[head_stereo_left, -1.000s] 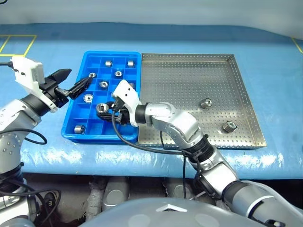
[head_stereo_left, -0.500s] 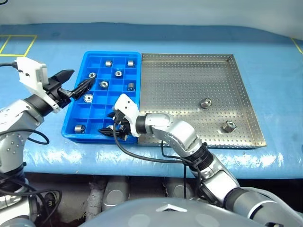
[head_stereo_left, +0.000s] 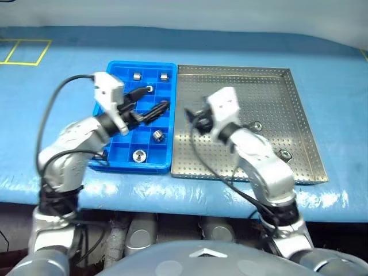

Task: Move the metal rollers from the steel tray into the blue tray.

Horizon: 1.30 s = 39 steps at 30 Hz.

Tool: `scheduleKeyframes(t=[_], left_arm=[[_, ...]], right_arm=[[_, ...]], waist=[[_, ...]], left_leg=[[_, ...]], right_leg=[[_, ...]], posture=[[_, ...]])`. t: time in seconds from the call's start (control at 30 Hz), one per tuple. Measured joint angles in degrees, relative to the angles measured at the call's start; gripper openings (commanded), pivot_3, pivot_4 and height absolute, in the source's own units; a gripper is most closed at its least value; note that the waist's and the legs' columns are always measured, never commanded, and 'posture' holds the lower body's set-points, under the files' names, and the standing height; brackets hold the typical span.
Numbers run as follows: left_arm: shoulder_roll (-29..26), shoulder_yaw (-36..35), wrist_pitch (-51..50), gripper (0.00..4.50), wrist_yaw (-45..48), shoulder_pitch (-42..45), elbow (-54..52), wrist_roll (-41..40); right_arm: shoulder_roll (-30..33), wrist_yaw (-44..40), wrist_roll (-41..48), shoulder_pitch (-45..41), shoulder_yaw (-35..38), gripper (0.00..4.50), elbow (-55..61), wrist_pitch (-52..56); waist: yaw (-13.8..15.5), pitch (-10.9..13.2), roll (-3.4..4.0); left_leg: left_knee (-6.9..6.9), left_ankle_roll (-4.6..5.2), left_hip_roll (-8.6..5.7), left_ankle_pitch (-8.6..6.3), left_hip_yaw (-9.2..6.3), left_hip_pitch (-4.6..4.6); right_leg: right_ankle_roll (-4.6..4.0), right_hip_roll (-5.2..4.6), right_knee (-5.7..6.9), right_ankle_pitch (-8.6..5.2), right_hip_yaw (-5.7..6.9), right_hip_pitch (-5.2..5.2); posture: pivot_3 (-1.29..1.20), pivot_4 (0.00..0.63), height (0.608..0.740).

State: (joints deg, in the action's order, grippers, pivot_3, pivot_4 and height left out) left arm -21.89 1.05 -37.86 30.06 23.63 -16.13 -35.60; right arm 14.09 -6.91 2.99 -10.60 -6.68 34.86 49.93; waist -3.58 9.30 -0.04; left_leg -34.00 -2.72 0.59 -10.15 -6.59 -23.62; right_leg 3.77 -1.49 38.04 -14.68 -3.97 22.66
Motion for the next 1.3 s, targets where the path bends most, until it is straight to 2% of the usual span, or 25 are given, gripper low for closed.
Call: scheduleKeyframes(t=[0.07,0.23,0.37,0.53,0.8,0.93,1.17,1.3], left_arm=[[4.3,4.0,2.7,4.50,0.8,4.5,5.2,3.2],[14.0,14.1,10.7,4.50,2.5,15.4,22.9,14.0],[18.9,19.5,16.1,4.50,6.7,18.6,34.9,19.4],[22.1,23.2,23.6,4.50,6.9,23.4,49.8,28.1],[25.7,21.0,30.0,4.50,1.2,27.7,65.2,34.6],[26.9,18.7,31.3,4.50,-1.7,28.9,70.9,35.7],[28.6,15.6,32.0,4.50,-5.1,30.8,77.4,37.3],[28.9,13.7,32.3,3.26,-6.2,31.6,79.1,37.5]], right_arm=[[2.1,2.1,-2.5,4.1,2.3,3.32,3.5,3.1],[1.0,3.4,-3.2,9.0,5.0,3.32,9.2,7.1],[0.3,4.5,-3.8,10.9,5.7,3.32,11.7,8.2],[-1.6,5.9,-4.6,14.0,6.9,3.32,15.5,8.5],[-3.4,6.8,-5.1,15.6,8.6,3.32,17.6,8.9],[-3.8,6.9,-5.2,15.6,8.8,3.32,17.6,8.9],[-4.8,6.8,-4.9,15.0,9.5,3.32,17.5,8.3],[-5.1,6.8,-4.9,14.6,9.6,3.36,17.1,7.9]], waist=[[-1.0,0.0,0.04],[-4.3,-0.1,0.09],[-7.7,-0.1,0.12],[-11.6,-0.1,0.11],[-16.6,0.0,0.08],[-17.7,0.0,0.07],[-17.9,0.0,0.05],[-18.1,0.0,0.05]], left_leg=[[-0.01,0.02,0.01,-0.01,0.02,0.02],[-0.12,0.07,0.00,-0.04,0.08,0.03],[-0.13,0.16,-0.01,-0.09,0.15,-0.01],[-0.14,0.19,-0.01,-0.11,0.15,-0.02],[-0.14,0.20,-0.02,-0.11,0.15,-0.04],[-0.11,0.20,-0.02,-0.11,0.15,-0.04],[-0.11,0.20,-0.06,-0.11,0.15,-0.05],[-0.10,0.20,-0.05,-0.11,0.14,-0.04]], right_leg=[[0.06,0.03,0.00,-0.04,-0.03,0.00],[0.16,0.08,0.00,-0.04,-0.12,-0.05],[0.23,0.07,-0.04,-0.06,-0.21,-0.02],[0.30,0.08,-0.05,-0.10,-0.22,-0.01],[0.40,0.06,-0.09,-0.10,-0.21,-0.02],[0.42,0.06,-0.09,-0.10,-0.21,-0.02],[0.48,0.03,-0.11,-0.10,-0.22,-0.02],[0.48,0.03,-0.11,-0.10,-0.21,-0.04]], posture=[[-0.21,0.150,0.740],[-0.31,0.150,0.740],[-0.37,0.150,0.740],[-0.41,0.150,0.740],[-0.43,0.150,0.740],[-0.42,0.150,0.740],[-0.41,0.150,0.740],[-0.42,0.150,0.740]])
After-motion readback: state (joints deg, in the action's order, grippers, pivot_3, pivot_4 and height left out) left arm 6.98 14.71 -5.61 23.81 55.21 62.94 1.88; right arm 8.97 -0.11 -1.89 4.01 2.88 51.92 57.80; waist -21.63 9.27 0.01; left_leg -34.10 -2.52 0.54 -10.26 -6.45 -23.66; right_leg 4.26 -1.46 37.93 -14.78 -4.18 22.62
